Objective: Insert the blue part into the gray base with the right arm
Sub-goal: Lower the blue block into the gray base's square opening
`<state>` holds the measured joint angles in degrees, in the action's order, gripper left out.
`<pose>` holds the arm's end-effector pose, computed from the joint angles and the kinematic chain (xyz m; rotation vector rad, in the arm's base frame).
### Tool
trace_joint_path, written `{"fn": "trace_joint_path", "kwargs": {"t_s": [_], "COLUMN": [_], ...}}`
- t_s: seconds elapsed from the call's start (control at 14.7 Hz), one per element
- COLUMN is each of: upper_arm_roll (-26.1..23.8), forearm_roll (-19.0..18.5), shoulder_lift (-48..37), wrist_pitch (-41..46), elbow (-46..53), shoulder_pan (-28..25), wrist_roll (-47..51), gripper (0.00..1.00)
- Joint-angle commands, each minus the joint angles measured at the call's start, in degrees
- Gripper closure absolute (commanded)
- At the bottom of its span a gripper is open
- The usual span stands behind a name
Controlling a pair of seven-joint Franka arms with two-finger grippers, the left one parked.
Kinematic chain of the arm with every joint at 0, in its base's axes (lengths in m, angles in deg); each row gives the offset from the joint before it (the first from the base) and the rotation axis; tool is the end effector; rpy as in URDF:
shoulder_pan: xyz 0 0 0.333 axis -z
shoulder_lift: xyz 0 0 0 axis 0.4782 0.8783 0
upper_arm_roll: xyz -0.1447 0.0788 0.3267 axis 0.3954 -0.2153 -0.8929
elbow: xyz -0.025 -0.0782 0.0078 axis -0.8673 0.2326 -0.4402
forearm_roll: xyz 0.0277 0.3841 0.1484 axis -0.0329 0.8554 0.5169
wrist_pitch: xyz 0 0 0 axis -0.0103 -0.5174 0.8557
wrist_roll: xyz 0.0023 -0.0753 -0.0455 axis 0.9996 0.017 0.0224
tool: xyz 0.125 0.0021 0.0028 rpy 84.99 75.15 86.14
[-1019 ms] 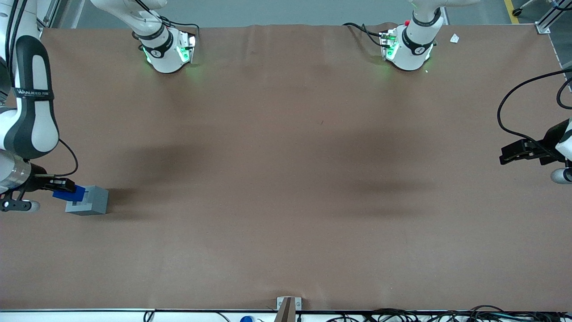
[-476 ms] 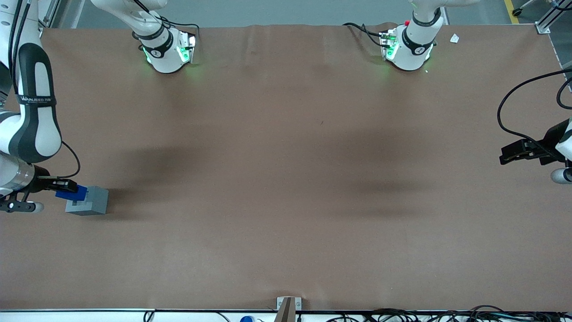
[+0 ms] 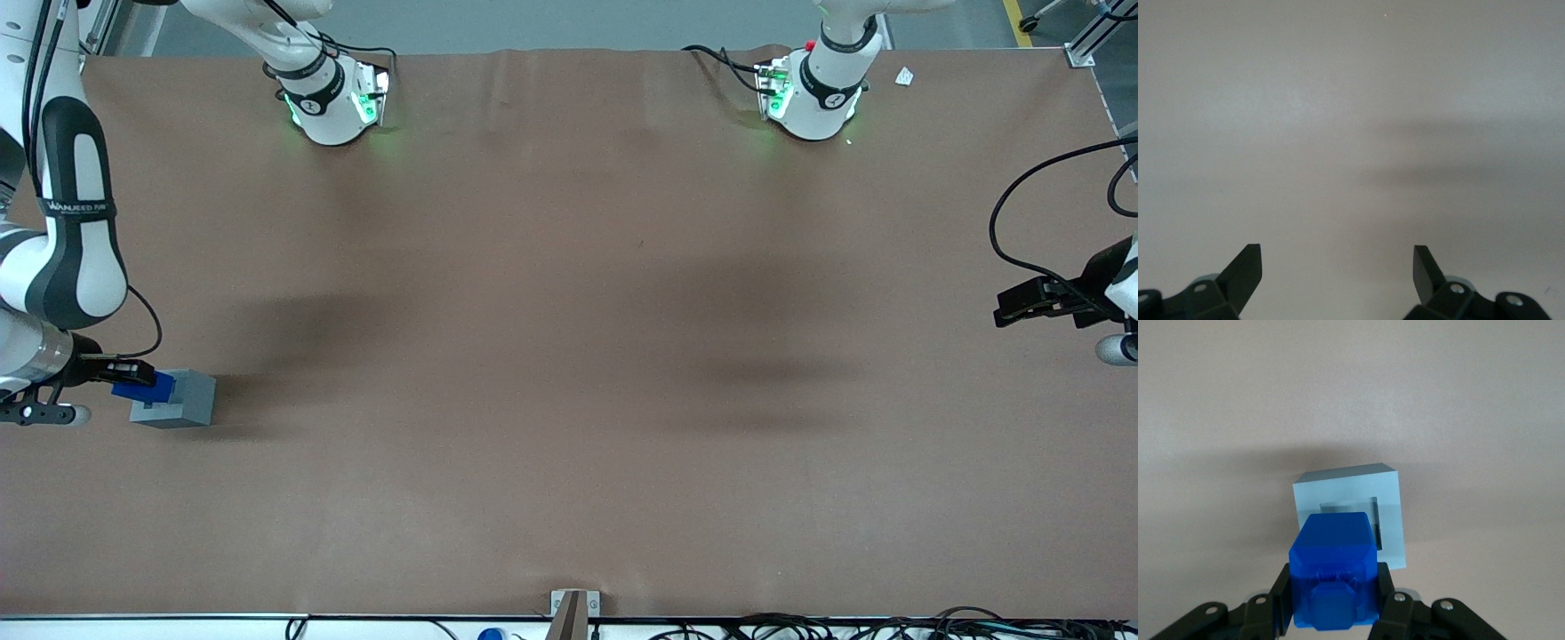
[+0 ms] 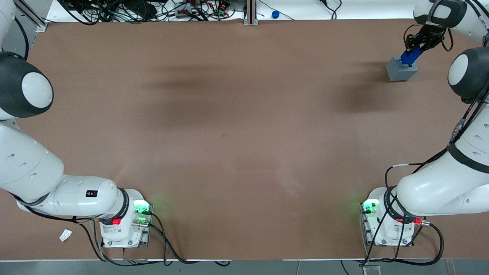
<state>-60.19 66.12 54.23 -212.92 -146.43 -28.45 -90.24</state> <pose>0.6792 -0.1869 0.3400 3.0826 -0.0620 -0.0392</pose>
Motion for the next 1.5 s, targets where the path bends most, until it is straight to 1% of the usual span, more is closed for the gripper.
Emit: {"fn": "trace_joint_path", "kwargs": {"t_s": [0.0,0.95,1.09,1.43], "upper_arm_roll": [-0.7,-1.0,-1.0,-1.0], "forearm_roll": [-0.2,0.8,2.0,2.0], "shoulder_lift": [0.8,1.8,2.1,2.2], "wrist_pitch": [-0.5,-0.5,-0.5,-0.4], "elbow": [1.1,1.7,1.7,1.6], "shoulder_pan": [1.8,2.4,2.4,2.4], "wrist_roll": [-1.8,-2.8,-2.8,-3.0], "gripper": [0.95,0.97,0.97,0.97]}}
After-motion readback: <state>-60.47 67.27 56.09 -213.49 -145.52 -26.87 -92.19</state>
